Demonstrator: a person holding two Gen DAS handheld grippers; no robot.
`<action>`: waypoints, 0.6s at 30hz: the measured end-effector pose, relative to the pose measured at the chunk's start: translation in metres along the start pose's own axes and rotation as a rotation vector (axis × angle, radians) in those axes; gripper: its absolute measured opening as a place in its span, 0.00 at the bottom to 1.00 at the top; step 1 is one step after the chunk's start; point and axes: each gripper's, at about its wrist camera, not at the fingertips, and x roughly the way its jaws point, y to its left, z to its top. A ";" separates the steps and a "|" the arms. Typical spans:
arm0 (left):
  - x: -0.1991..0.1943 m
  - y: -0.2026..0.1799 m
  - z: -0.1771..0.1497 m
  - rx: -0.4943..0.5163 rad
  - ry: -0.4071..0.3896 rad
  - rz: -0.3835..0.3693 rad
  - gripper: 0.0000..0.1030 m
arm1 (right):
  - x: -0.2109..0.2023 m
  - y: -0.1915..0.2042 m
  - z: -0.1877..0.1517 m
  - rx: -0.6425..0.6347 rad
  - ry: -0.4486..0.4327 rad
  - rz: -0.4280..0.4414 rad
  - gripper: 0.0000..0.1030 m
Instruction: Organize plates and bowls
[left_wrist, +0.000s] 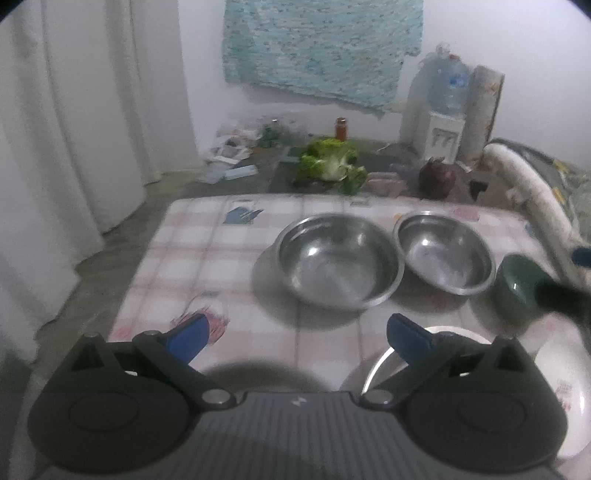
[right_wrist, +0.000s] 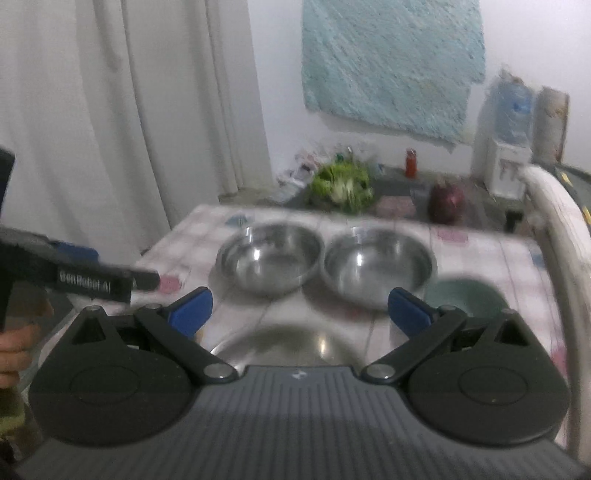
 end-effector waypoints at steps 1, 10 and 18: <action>0.009 0.002 0.006 -0.003 0.000 -0.010 1.00 | 0.009 -0.004 0.009 -0.006 -0.009 0.011 0.99; 0.099 -0.005 0.046 0.128 -0.024 0.078 0.92 | 0.146 -0.037 0.075 -0.034 0.078 0.073 0.91; 0.154 -0.001 0.053 0.140 0.053 0.150 0.55 | 0.260 -0.029 0.081 -0.111 0.245 0.072 0.52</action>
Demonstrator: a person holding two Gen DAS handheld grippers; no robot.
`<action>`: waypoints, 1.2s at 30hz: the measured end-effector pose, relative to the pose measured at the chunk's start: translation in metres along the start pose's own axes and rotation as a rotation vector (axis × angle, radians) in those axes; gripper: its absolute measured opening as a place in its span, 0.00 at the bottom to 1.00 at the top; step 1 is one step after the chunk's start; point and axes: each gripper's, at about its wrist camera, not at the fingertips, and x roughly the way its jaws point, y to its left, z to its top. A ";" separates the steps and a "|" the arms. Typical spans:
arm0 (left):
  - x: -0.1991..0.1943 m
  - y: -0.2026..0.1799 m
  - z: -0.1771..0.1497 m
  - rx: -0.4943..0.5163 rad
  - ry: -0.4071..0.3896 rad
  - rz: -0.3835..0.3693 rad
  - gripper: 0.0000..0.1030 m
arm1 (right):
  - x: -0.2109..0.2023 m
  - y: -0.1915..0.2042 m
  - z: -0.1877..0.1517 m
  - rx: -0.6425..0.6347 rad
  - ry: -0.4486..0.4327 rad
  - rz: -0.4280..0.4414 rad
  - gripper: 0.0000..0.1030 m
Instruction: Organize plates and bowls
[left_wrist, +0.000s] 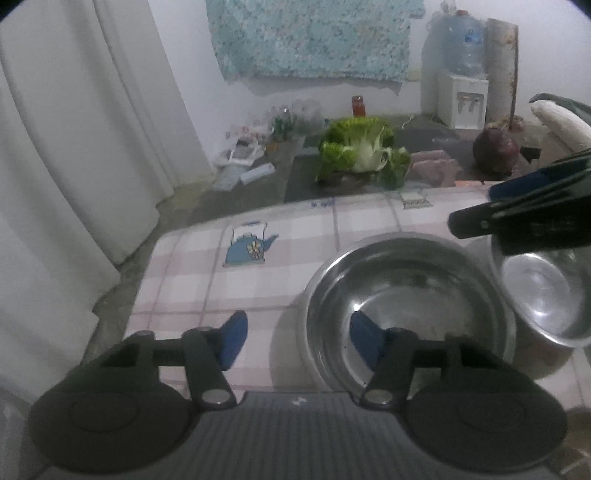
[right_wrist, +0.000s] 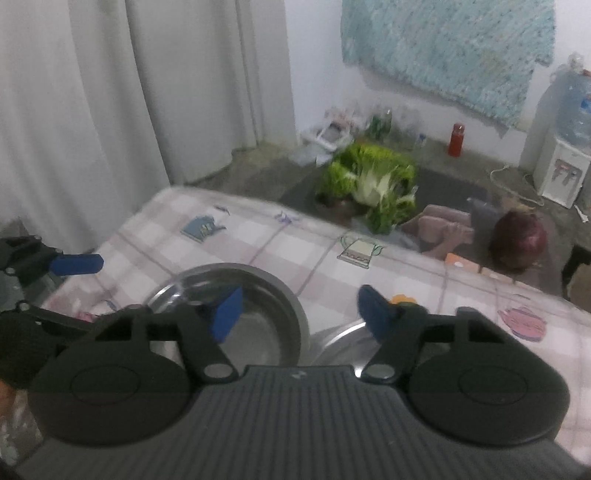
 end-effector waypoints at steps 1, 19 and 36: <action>0.003 0.001 -0.001 -0.001 0.009 0.001 0.52 | 0.010 -0.001 0.002 0.001 0.020 -0.001 0.46; 0.010 0.044 -0.025 -0.024 0.093 0.046 0.42 | 0.052 0.042 -0.006 -0.007 0.161 0.160 0.17; 0.005 0.068 -0.030 -0.123 0.162 -0.091 0.43 | 0.004 0.009 -0.049 0.311 0.141 0.198 0.18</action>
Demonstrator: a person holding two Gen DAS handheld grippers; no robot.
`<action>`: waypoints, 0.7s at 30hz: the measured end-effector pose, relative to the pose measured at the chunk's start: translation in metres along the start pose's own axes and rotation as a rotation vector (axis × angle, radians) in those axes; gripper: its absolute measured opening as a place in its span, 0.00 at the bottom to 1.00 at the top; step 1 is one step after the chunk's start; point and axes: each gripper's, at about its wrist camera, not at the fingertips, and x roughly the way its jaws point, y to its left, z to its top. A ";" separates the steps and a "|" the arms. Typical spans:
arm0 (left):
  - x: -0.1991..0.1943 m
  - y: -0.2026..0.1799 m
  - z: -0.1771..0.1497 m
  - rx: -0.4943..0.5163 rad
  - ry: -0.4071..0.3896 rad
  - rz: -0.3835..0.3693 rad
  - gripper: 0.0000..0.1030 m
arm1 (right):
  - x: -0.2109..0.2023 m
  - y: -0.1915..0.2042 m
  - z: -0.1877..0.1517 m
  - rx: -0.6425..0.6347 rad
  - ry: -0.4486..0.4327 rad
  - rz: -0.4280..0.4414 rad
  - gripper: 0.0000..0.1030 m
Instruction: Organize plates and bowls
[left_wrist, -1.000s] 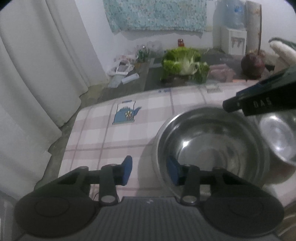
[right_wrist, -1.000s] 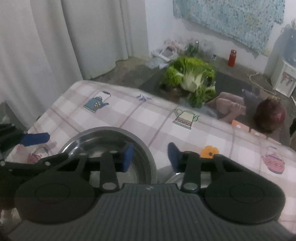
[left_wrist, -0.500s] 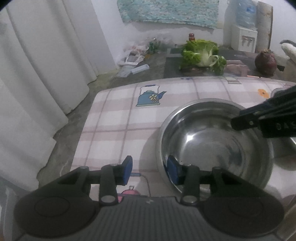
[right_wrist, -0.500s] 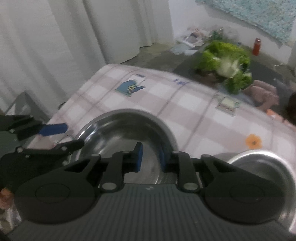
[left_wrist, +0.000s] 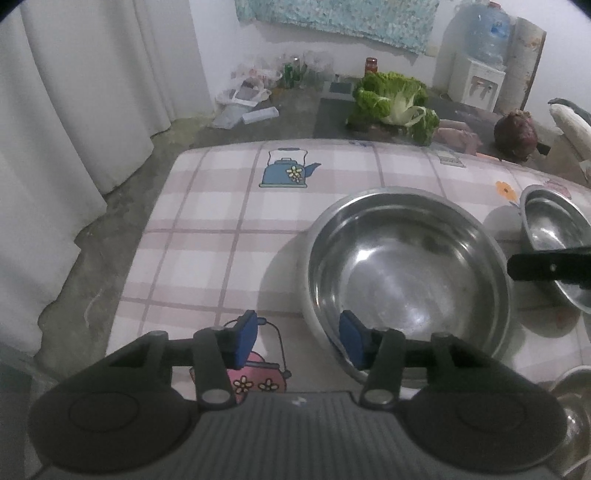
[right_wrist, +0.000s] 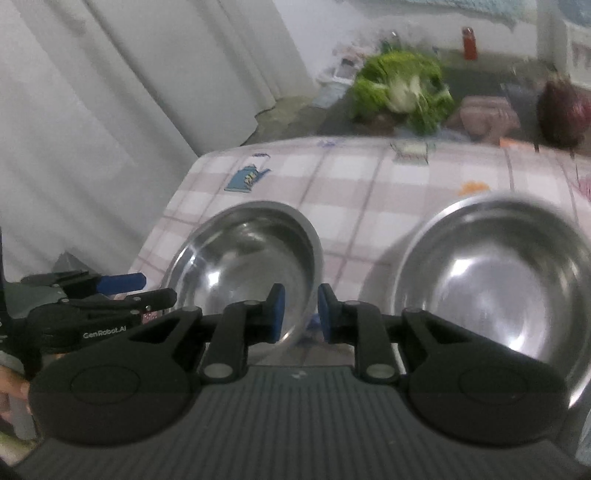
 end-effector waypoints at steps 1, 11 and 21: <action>0.001 -0.001 0.000 -0.003 0.005 0.002 0.39 | 0.002 -0.001 -0.001 0.007 0.006 0.003 0.17; 0.000 -0.004 -0.001 -0.011 0.024 -0.013 0.18 | 0.020 0.004 -0.002 0.017 0.032 -0.015 0.10; -0.003 -0.002 -0.005 0.007 0.051 -0.036 0.21 | 0.012 0.002 -0.012 0.030 0.049 0.002 0.10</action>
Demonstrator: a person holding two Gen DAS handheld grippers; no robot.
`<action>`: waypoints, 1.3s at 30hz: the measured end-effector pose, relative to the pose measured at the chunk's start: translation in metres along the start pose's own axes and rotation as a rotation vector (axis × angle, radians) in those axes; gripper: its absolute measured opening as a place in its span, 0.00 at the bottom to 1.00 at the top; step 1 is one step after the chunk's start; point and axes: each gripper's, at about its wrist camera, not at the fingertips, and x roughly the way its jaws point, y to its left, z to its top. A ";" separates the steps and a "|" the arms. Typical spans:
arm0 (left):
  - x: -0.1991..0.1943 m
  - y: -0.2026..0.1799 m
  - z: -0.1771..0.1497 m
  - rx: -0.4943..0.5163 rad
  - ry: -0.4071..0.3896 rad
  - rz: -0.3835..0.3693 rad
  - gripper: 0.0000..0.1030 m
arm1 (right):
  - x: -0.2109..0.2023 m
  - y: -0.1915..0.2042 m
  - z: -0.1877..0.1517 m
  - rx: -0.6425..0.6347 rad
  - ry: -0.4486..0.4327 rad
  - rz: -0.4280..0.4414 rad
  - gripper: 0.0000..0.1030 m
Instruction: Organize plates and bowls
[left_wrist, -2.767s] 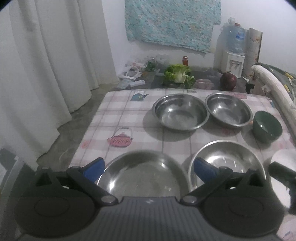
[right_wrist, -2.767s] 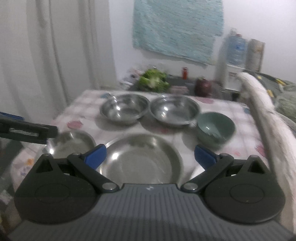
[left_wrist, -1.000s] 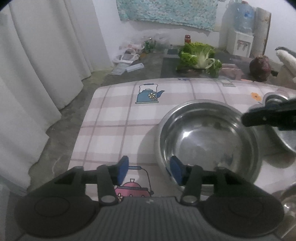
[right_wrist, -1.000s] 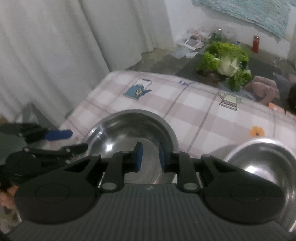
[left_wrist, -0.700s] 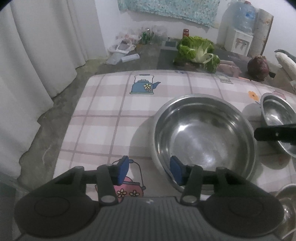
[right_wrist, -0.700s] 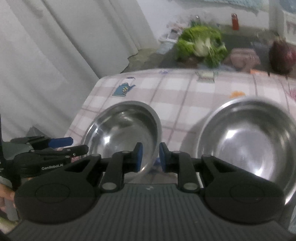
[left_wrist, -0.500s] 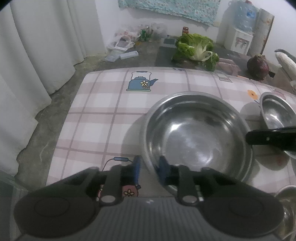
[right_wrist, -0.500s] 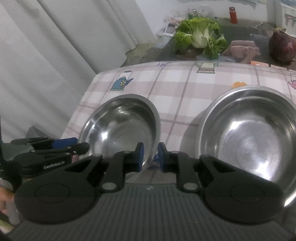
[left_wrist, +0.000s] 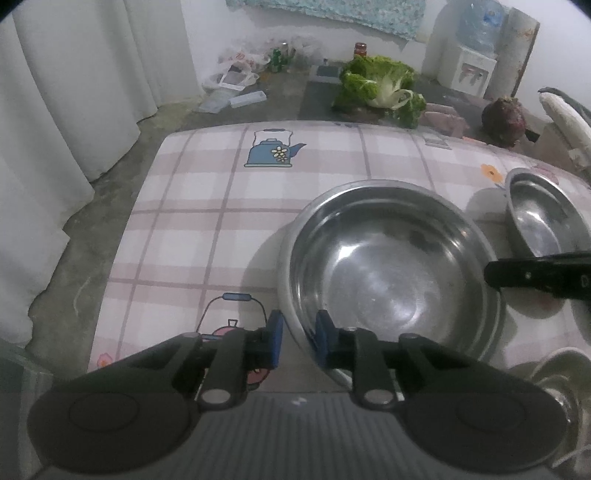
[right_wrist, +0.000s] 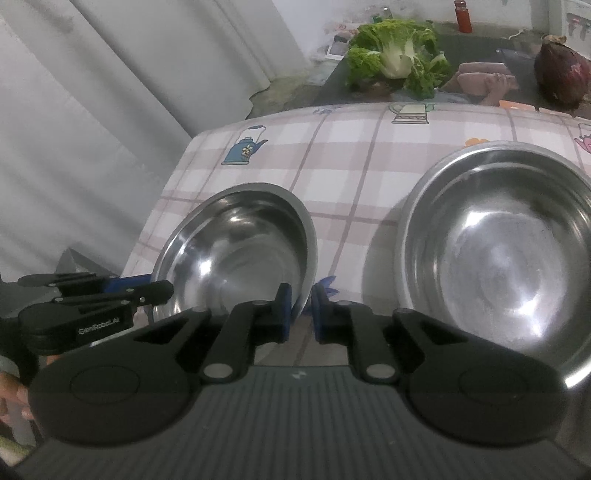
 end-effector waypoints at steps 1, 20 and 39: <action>0.001 0.000 0.001 -0.001 0.001 0.002 0.21 | 0.001 -0.001 0.000 0.007 0.000 0.003 0.10; -0.012 -0.009 0.002 0.020 -0.031 0.010 0.10 | -0.008 0.004 0.002 -0.008 -0.035 0.002 0.10; 0.012 0.017 0.008 -0.109 0.055 -0.097 0.40 | 0.004 -0.005 -0.002 0.045 -0.001 0.013 0.11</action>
